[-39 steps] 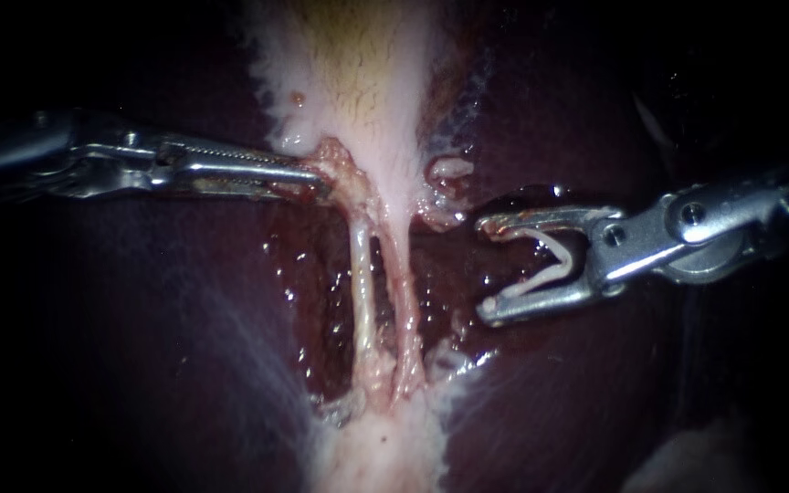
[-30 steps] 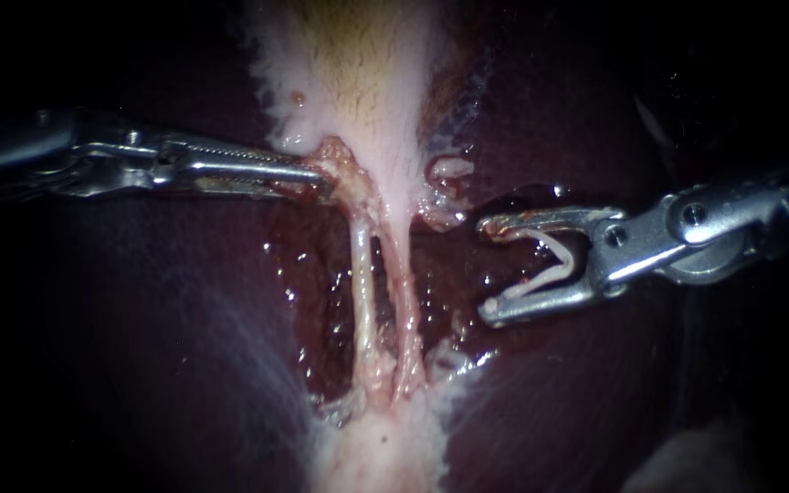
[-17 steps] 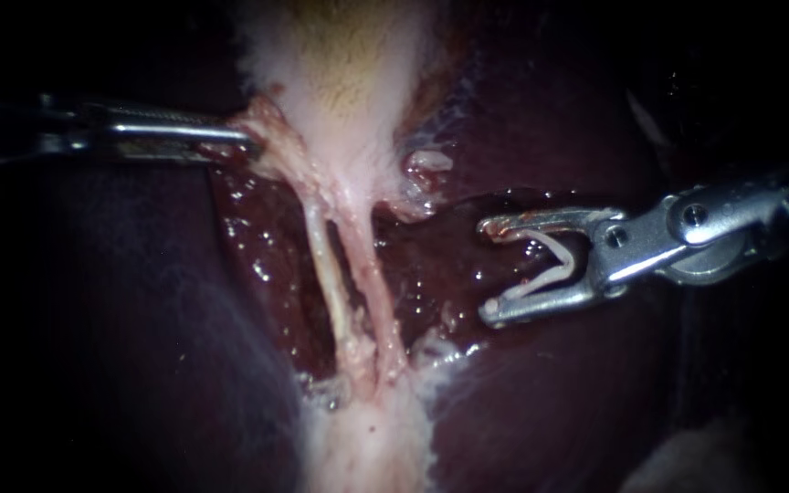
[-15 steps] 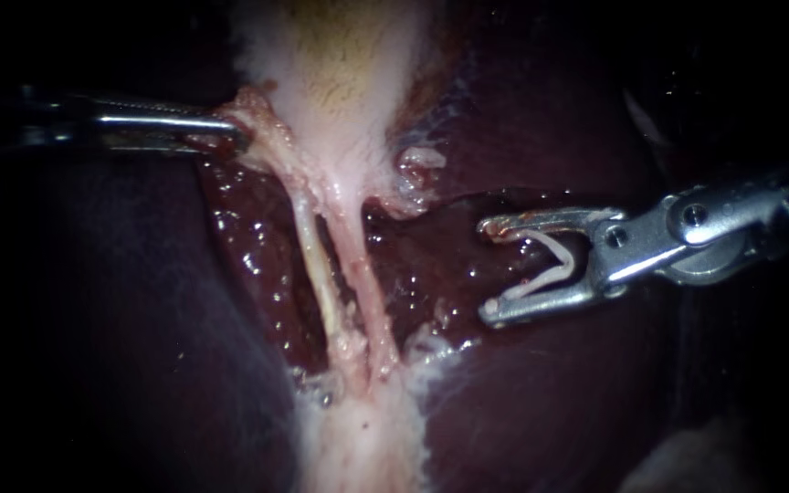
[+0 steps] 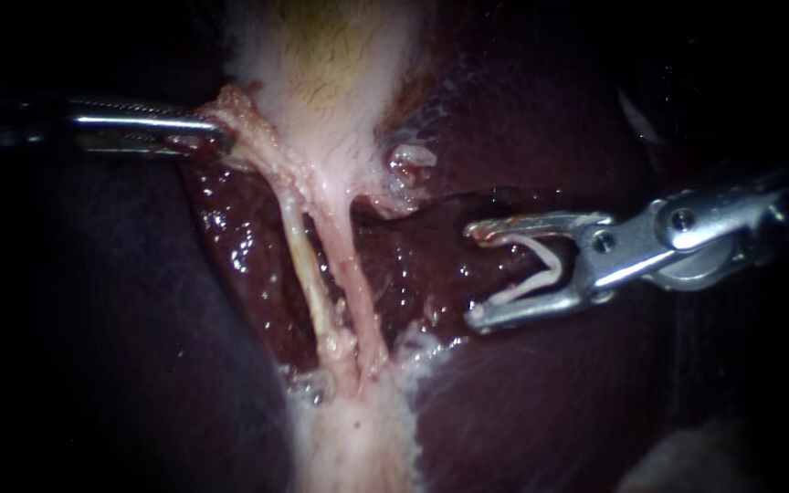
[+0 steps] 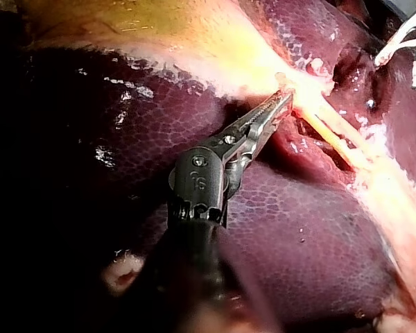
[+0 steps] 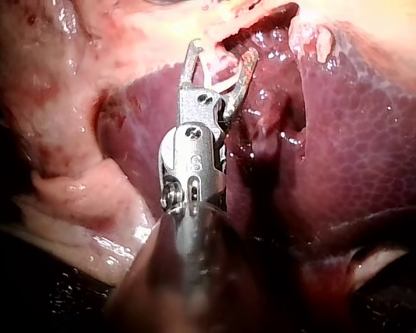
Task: Clipping first clip left tube
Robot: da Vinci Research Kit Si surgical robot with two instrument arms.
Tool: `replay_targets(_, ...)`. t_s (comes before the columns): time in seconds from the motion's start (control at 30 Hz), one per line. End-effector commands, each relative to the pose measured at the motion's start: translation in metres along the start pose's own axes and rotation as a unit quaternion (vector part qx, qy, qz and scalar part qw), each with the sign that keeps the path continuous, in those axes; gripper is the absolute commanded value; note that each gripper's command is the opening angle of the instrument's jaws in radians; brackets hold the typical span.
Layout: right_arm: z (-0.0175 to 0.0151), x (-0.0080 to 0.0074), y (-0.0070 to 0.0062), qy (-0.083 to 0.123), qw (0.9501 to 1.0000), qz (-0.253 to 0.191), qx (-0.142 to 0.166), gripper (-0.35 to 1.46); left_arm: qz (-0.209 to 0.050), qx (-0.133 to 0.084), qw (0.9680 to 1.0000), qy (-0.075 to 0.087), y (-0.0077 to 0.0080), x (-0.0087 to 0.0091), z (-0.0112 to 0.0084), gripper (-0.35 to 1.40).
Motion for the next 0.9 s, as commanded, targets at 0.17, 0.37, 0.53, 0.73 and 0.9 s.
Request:
replay_targets(0.17, 0.0035, 0.0004, -0.0006, -0.003, 0.9999, 0.000, 0.011, 0.50, 0.000, -0.002, 1.0000, -0.001, 0.0005, 0.0001, 0.0002, -0.35)
replay_targets(0.37, 0.0068, 0.0007, -0.0010, -0.010, 0.9998, 0.017, 0.010, 0.50, 0.003, -0.004, 1.0000, -0.001, 0.0008, 0.0001, 0.0006, -0.35)
replay_targets(0.53, 0.0095, 0.0000, -0.0010, -0.025, 0.9995, 0.019, 0.006, 0.50, 0.003, -0.004, 1.0000, -0.001, 0.0010, 0.0001, 0.0008, -0.35)
replay_targets(0.73, 0.0115, -0.0009, -0.0002, -0.034, 0.9992, 0.023, 0.004, 0.50, 0.003, -0.005, 1.0000, -0.001, 0.0013, 0.0002, 0.0009, -0.35)
replay_targets(0.9, 0.0126, -0.0025, 0.0005, -0.037, 0.9988, 0.029, 0.009, 0.50, 0.002, -0.005, 1.0000, -0.001, 0.0017, 0.0003, 0.0009, -0.35)
